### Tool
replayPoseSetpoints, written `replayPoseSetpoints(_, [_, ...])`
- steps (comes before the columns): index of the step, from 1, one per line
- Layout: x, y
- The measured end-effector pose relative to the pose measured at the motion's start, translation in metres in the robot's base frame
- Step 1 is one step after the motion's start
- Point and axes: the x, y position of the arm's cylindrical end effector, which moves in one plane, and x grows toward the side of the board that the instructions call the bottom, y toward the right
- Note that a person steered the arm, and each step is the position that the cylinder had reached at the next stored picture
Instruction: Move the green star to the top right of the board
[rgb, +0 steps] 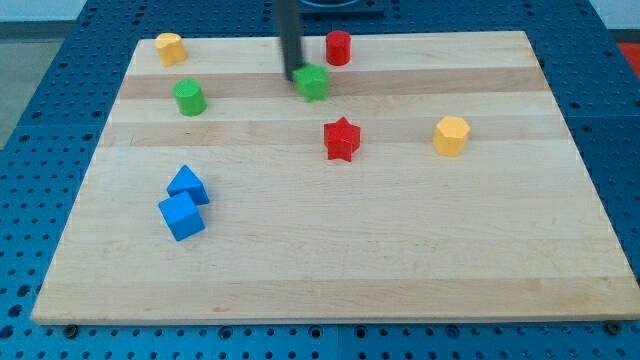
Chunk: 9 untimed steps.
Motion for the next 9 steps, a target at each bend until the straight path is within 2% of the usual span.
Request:
replayPoseSetpoints(1, [0.011, 0.031])
replayPoseSetpoints(2, [0.016, -0.02])
replayPoseSetpoints(3, [0.067, 0.015])
replayPoseSetpoints(4, [0.088, 0.057])
replayPoseSetpoints(5, [0.024, 0.092])
replayPoseSetpoints(6, [0.077, 0.1])
replayPoseSetpoints(7, [0.064, 0.057])
replayPoseSetpoints(8, [0.006, 0.045])
replayPoseSetpoints(9, [-0.026, 0.112])
